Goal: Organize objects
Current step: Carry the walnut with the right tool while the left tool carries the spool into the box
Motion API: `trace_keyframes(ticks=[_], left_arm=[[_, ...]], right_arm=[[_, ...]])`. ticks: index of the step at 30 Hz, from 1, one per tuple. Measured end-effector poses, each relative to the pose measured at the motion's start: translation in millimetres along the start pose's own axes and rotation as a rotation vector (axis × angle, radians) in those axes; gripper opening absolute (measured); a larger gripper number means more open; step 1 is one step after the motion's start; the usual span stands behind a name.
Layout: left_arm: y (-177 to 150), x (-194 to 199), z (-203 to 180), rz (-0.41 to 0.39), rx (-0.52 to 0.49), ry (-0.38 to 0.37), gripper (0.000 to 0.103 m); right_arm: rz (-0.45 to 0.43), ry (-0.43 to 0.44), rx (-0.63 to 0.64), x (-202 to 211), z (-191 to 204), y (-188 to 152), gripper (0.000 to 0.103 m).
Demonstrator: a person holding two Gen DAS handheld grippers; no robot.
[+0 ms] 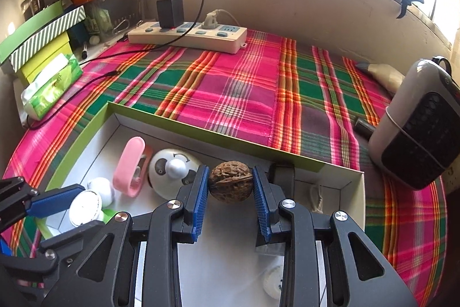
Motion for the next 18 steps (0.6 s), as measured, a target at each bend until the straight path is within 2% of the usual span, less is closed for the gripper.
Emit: trace_keyframes(ticks=[18], left_arm=[[-3.7,-5.0,0.5,0.018,-0.013,0.011,0.032]], right_arm=[[0.038,-0.025,0.043,-5.4,5.4,-0.6,0.032]])
Point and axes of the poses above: each gripper's, at about its wrist camera, not at the fingertips, and x roughly against the way its jaws point, z to its left, y to its top, the point moved 3 cm from there along -x, roughly the way its jaws point, and after that the axes turned 13 degrees about -y, right-handed, at the moved point
